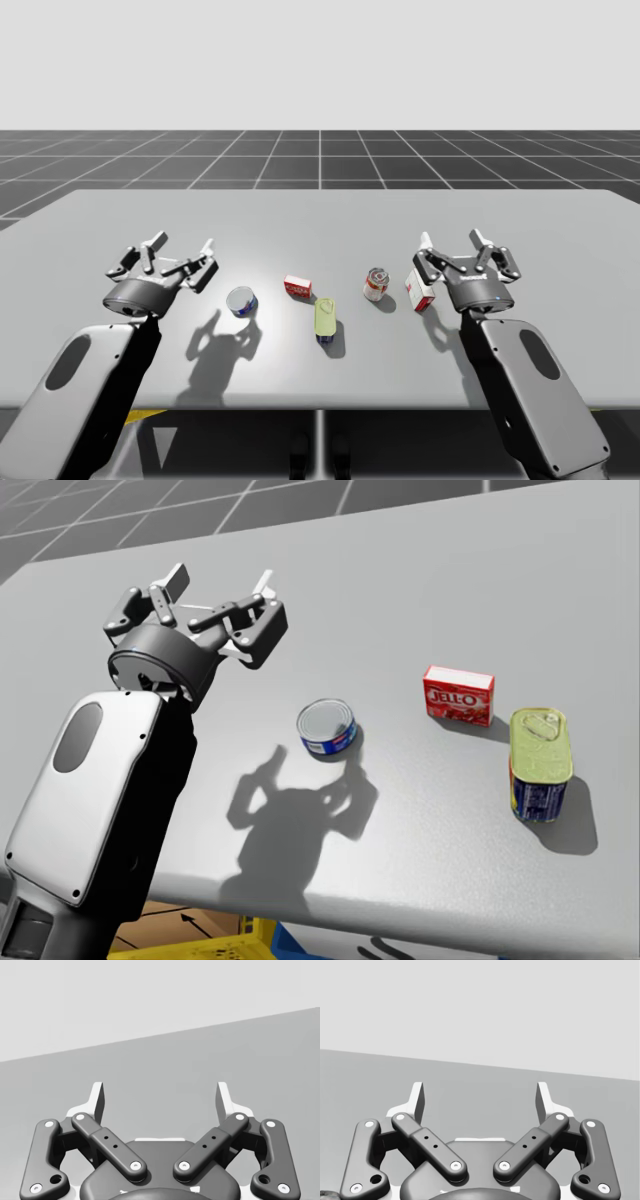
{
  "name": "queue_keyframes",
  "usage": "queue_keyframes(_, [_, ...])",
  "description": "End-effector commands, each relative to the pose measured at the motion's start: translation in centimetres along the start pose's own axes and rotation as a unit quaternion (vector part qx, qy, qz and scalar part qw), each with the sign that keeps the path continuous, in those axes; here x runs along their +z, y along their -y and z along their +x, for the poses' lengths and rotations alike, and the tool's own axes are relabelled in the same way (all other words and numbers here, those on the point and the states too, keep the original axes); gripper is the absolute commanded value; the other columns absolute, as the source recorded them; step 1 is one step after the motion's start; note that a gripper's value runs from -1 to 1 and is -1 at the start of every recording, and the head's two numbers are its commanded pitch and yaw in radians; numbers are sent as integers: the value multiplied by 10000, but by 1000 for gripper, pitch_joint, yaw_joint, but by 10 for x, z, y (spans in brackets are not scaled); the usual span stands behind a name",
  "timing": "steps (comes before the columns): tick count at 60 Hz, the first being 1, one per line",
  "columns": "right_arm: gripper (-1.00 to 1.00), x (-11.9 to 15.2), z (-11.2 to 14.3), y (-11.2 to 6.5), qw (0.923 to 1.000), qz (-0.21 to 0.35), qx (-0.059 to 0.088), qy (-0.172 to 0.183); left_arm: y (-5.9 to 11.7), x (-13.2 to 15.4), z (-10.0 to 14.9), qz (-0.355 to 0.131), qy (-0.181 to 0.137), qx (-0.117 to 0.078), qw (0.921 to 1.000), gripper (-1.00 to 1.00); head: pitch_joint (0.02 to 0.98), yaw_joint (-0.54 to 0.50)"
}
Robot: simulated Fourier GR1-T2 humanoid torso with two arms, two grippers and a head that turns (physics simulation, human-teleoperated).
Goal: Grasp the tuna can and hold it up.
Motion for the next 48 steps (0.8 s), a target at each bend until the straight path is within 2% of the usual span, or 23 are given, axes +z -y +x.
queue_keyframes(1, [-1000,0,-1,-1,10000,20,8,-16,11,5,4,-360,-181,-68,9992,-1000,848,334])
queue_keyframes(3, [-1000,0,-1,-1,10000,20,15,-14,15,8,8,-431,-148,-83,9989,-1000,848,333])
queue_keyframes(5, [-1000,0,-1,-1,10000,18,12,-13,19,15,11,-396,58,6,9992,-1000,849,333])
queue_keyframes(7, [-1000,0,-1,-1,10000,20,14,-13,20,18,13,-497,90,-69,9987,-1000,850,333])
queue_keyframes(12, [-1000,0,-2,-1,10000,17,1,-23,16,34,15,-829,-76,-165,9964,-1000,850,333])
queue_keyframes(15, [-1000,0,-2,-1,10000,12,-13,-29,12,42,14,-1055,-180,-75,9942,-1000,851,333])
queue_keyframes(17, [-1000,0,-2,-1,10000,10,-27,-39,10,48,12,-1199,-268,53,9924,-1000,851,334])
queue_keyframes(20, [-1000,0,-2,-1,10000,2,-42,-55,8,55,8,-1286,-370,39,9910,-1000,850,334])
queue_keyframes(26, [-1000,1,-2,-1,10000,5,-68,-55,5,68,-6,-1447,-549,-104,9879,-1000,846,333])
queue_keyframes(29, [-1000,1,-2,-1,10000,4,-87,-46,3,72,-18,-1567,-609,-261,9854,-1000,845,332])
queue_keyframes(34, [-1000,1,-2,0,9999,-4,-101,-43,2,73,-33,-1709,-727,-300,9821,-1000,843,330])
queue_keyframes(43, [-1000,1,-2,0,9999,-1,-134,-43,6,72,-59,-1937,-1123,-126,9745,-1000,847,327])
queue_keyframes(48, [-1000,1,-2,0,9999,11,-143,-46,8,68,-69,-2003,-1262,-135,9715,-1000,847,325])
